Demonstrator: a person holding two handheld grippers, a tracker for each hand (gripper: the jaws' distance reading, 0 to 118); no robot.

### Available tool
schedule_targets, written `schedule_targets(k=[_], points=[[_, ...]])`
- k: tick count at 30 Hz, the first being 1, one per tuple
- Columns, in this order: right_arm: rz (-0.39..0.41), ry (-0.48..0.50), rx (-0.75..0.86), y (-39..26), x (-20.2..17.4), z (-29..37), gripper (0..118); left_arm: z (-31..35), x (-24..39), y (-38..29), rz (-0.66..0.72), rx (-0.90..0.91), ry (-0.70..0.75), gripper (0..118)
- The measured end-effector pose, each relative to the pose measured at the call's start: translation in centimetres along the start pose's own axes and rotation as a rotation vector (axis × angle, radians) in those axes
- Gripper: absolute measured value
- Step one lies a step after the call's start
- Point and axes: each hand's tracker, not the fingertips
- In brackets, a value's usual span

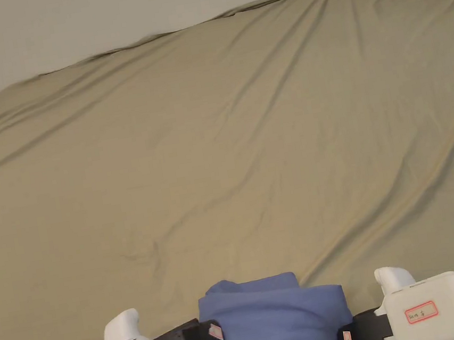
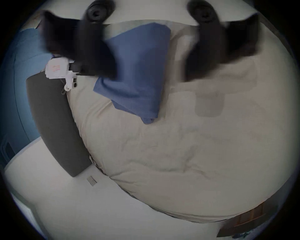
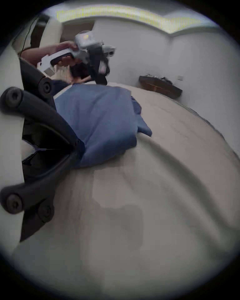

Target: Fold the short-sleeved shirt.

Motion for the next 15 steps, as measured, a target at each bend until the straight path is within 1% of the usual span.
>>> schedule_targets(k=[2, 3, 5, 6, 8, 9, 10, 11, 12, 13, 14, 15], points=[[-0.024, 0.012, 0.001, -0.2, 0.0, -0.3, 3, -1.0, 0.7, -1.2, -0.052, 0.005, -0.004, 118], [-0.04, 0.022, -0.001, -0.1, 0.3, -0.3, 3, -1.6, 1.2, -1.6, -0.076, -0.01, 0.023, 118], [-0.074, 0.053, 0.0, -0.3, 0.8, -0.2, 3, -3.2, 2.2, -2.4, -0.091, -0.083, 0.067, 118], [-0.085, 0.061, 0.002, -0.4, 1.0, -0.2, 3, -4.7, 1.8, -1.0, -0.087, -0.122, 0.059, 118], [-0.092, 0.067, 0.006, -0.5, 1.0, -0.3, 3, -5.6, 2.1, -1.1, -0.042, -0.164, 0.013, 118], [-0.09, 0.066, 0.009, -0.6, 0.9, -0.2, 3, -5.5, 2.3, -1.2, -0.029, -0.141, -0.006, 118], [-0.084, 0.063, 0.013, -0.7, 0.7, -0.2, 3, -5.0, 2.3, -1.0, -0.028, -0.1, -0.029, 109], [-0.076, 0.058, 0.017, -0.8, 0.6, -0.3, 3, -4.5, 2.6, -0.8, -0.032, -0.095, -0.033, 93], [-0.072, 0.056, 0.019, -0.8, 0.5, -0.3, 3, -4.2, 3.0, -0.8, -0.049, -0.076, 0.027, 76], [-0.069, 0.057, 0.022, -0.8, 0.5, -0.2, 3, -3.7, 3.4, -1.0, -0.088, -0.058, 0.059, 57], [-0.068, 0.058, 0.022, -0.8, 0.5, -0.2, 3, -3.1, 3.5, -1.1, -0.106, -0.059, 0.014, 42], [-0.073, 0.061, 0.021, -0.8, 0.4, -0.1, 3, -2.6, 3.3, -1.1, -0.091, -0.052, -0.037, 30]])
